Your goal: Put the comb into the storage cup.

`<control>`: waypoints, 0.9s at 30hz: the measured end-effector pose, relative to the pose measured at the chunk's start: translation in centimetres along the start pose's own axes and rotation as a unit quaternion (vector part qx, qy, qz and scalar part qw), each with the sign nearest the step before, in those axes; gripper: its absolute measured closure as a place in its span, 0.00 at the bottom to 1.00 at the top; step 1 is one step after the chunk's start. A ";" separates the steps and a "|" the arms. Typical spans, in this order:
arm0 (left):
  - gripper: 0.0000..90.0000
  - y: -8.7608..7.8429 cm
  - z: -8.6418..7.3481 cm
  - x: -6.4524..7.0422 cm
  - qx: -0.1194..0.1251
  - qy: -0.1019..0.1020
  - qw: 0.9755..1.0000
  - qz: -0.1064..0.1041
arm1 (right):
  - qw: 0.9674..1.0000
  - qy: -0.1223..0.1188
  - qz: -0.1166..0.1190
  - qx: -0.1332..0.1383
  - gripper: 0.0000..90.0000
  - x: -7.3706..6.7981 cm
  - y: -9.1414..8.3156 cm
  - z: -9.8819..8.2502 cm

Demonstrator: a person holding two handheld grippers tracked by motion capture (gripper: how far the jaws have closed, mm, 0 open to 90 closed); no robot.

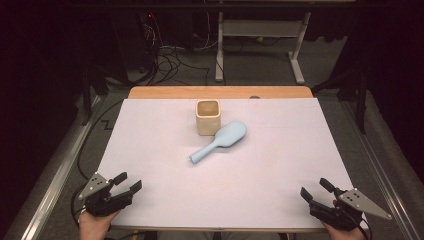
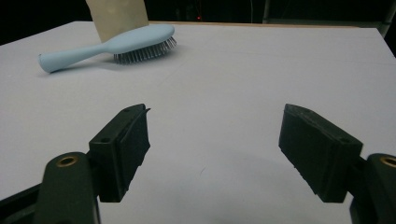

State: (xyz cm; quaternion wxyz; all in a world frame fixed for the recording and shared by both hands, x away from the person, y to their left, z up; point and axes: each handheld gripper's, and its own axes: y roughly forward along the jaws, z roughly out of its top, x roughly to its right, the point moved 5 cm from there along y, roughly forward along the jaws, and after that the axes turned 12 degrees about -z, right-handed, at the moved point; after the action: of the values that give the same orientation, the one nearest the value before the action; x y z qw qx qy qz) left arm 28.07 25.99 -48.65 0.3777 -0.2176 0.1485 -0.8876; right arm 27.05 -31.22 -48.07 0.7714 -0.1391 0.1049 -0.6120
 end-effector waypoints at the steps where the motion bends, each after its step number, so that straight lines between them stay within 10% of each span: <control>1: 0.38 0.0 0.0 0.0 0.001 -0.001 1.000 0.000 | 1.000 0.000 0.001 -0.001 0.28 0.0 0.0 0.0; 27: 0.38 0.3 0.9 0.4 0.018 -0.004 1.000 -0.009 | 1.000 -0.001 0.008 0.000 0.28 -0.2 0.0 0.0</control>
State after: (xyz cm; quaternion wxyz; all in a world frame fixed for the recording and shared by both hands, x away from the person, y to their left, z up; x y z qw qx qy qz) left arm 28.45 25.43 -47.85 0.3740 -0.2157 0.1294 -0.8927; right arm 26.99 -31.04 -48.07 0.7766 -0.1387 0.1056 -0.6054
